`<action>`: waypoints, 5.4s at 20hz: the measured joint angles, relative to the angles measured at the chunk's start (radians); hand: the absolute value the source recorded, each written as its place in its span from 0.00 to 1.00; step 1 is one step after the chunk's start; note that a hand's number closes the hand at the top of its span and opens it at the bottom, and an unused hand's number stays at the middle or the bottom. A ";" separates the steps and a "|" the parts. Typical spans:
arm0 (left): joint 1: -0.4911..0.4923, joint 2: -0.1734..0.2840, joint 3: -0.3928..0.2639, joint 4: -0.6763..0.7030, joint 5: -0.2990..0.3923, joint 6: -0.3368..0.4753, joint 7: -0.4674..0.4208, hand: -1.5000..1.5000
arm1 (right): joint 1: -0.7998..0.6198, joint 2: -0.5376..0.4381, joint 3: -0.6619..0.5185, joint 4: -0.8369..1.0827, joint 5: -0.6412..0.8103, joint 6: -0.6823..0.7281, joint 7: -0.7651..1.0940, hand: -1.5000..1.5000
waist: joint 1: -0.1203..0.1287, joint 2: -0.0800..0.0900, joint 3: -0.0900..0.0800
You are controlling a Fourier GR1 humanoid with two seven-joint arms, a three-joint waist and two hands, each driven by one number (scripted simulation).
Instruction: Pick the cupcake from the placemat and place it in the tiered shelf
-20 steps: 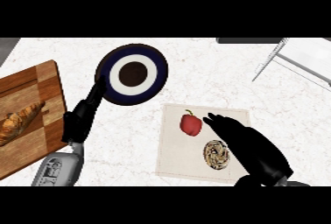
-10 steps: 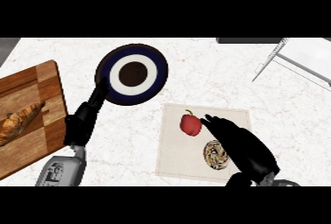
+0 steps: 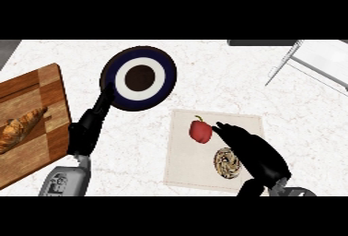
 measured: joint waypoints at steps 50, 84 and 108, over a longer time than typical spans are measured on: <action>-0.009 0.001 0.025 0.014 -0.009 -0.025 -0.012 0.50 | -0.842 0.187 -0.330 0.259 0.664 -0.627 0.908 1.00 | 0.009 -0.004 -0.002; -0.003 -0.003 0.030 0.002 -0.014 -0.025 -0.014 0.50 | -1.045 -0.180 -0.660 0.528 0.834 -0.536 0.706 1.00 | 0.008 0.002 0.000; -0.009 -0.024 0.015 0.003 -0.030 -0.015 0.000 0.50 | -0.953 -0.349 -0.801 0.820 0.509 -1.121 0.424 1.00 | 0.010 0.002 0.000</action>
